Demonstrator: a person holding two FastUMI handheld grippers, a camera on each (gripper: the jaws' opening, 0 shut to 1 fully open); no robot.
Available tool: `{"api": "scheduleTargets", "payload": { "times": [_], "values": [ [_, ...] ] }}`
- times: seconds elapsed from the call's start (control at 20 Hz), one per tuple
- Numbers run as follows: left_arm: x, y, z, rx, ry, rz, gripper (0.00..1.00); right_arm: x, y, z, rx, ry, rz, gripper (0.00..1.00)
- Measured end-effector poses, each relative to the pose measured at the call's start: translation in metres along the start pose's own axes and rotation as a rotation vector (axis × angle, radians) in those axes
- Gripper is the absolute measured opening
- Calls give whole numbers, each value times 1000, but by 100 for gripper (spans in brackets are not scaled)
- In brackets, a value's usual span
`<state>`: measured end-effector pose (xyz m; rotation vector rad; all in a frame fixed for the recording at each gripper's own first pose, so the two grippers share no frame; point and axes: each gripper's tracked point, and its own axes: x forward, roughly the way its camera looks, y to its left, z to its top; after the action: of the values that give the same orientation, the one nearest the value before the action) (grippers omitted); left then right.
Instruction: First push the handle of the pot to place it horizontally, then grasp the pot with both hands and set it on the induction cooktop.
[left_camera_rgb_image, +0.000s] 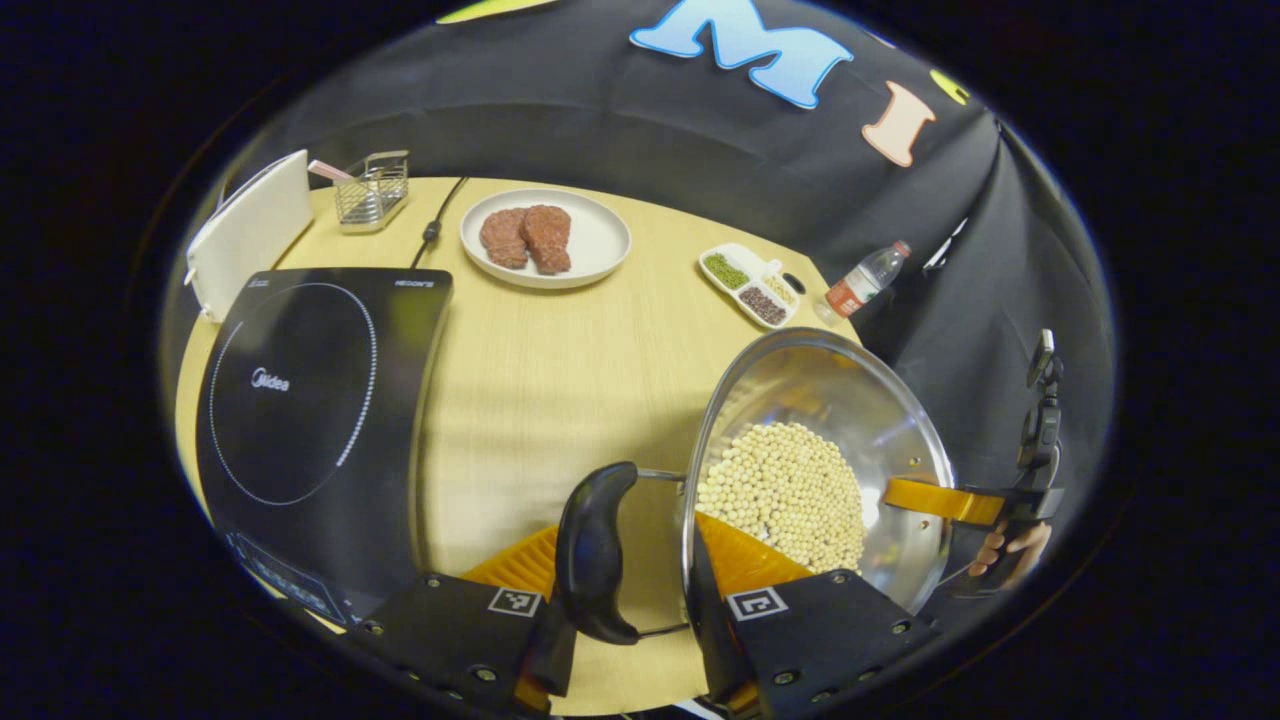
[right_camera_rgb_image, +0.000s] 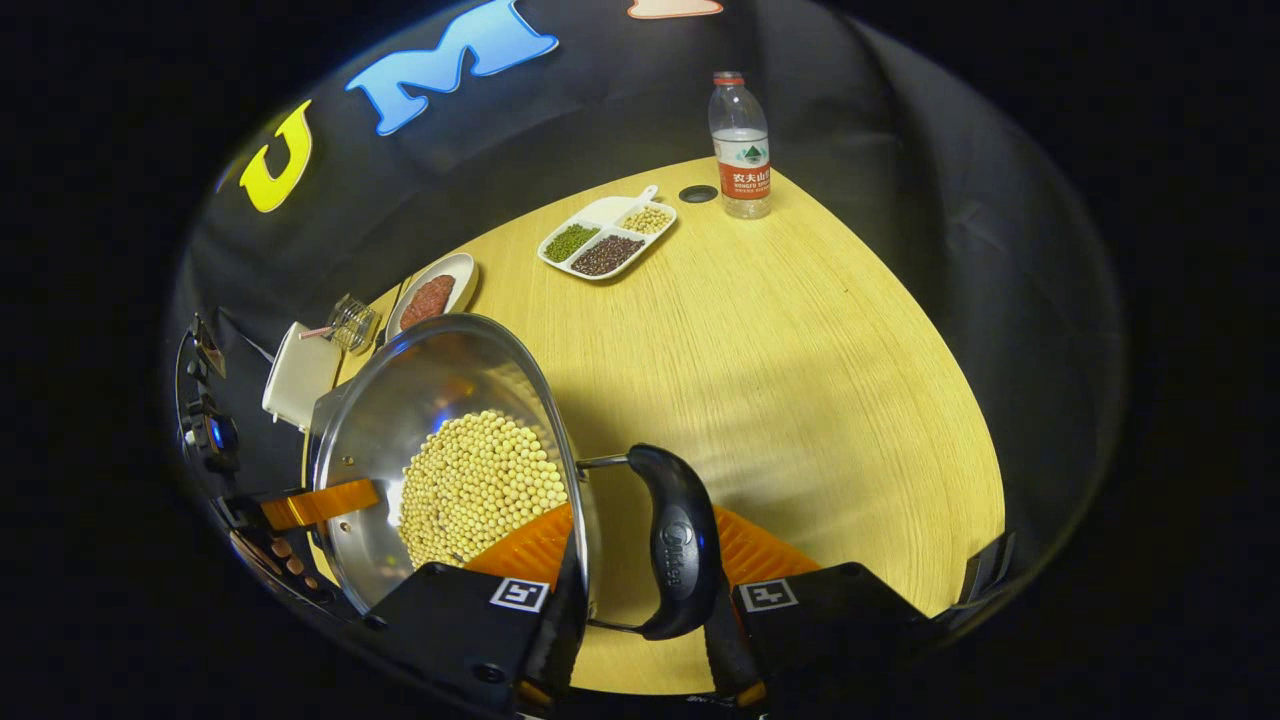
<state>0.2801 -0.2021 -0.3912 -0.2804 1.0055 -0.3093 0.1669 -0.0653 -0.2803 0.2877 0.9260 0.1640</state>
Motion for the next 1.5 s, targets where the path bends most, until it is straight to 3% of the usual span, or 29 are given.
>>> {"api": "scheduleTargets", "payload": {
  "times": [0.5, 0.9, 1.5],
  "values": [
    [2, -1, 5, 15, -13, 21, 52, -25, 77, -52, 38, 10, 29, 54],
    [2, -4, -10, -63, -57, 57, 52, -22, 159, -61, -46, 9, 83, 51],
    [-1, -7, -22, -145, -90, 137, 52, 26, 287, -73, -129, 56, 166, 54]
  ]
}}
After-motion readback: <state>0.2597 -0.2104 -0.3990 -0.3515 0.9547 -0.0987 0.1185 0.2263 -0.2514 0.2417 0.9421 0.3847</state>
